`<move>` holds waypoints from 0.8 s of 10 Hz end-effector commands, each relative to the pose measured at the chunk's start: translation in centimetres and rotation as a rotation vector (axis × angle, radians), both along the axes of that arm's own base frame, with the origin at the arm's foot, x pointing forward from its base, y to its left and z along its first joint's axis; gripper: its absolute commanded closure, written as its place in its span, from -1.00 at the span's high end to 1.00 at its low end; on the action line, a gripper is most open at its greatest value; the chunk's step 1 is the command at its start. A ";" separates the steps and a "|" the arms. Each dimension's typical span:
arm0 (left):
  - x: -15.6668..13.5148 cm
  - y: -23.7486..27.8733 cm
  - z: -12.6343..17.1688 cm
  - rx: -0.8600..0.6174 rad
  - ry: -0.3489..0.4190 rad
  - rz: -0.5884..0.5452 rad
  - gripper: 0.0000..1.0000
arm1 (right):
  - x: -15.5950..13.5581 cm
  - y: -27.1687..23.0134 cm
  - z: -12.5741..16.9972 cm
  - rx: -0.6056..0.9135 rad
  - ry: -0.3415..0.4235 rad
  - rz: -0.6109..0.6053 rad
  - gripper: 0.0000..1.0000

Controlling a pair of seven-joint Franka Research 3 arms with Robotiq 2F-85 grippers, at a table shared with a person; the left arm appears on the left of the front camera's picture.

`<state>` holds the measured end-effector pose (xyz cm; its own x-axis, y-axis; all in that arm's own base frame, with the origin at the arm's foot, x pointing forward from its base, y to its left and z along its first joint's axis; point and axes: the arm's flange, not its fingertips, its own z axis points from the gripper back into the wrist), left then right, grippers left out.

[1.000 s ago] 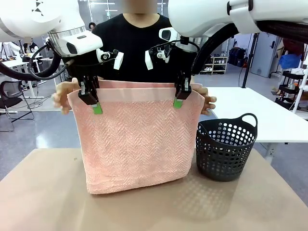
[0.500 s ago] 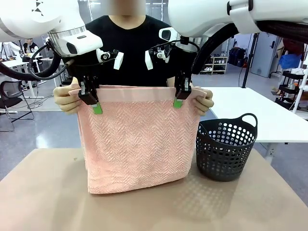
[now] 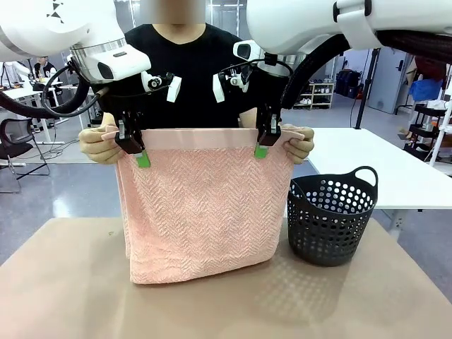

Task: Fold the towel.
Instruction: Release the end of the 100 cm Hotel Towel you were holding and grab the top end of the folded side.

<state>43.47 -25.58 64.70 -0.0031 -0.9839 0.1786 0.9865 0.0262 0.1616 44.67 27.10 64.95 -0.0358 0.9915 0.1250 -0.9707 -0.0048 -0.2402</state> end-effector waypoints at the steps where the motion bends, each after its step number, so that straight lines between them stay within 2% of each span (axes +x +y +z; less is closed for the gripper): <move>1: 0.0 0.0 0.2 0.004 0.003 -0.005 -1.00 | 0.0 0.0 0.1 -0.004 0.002 0.003 -1.00; 6: 0.0 0.0 0.2 0.004 0.003 -0.005 -1.00 | 0.0 0.0 0.1 -0.004 0.002 0.003 -1.00; 7: 0.0 0.0 0.0 0.000 0.000 0.000 -0.19 | 0.0 0.0 0.0 0.000 0.000 0.000 -0.71; 8: -0.1 0.2 0.1 0.005 -0.016 0.008 -0.22 | -0.2 -0.2 0.1 -0.002 -0.011 -0.002 -0.32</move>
<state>43.48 -25.57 64.71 -0.0030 -0.9840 0.1781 0.9864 0.0264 0.1624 44.65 27.09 64.99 -0.0358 0.9915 0.1252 -0.9705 -0.0046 -0.2409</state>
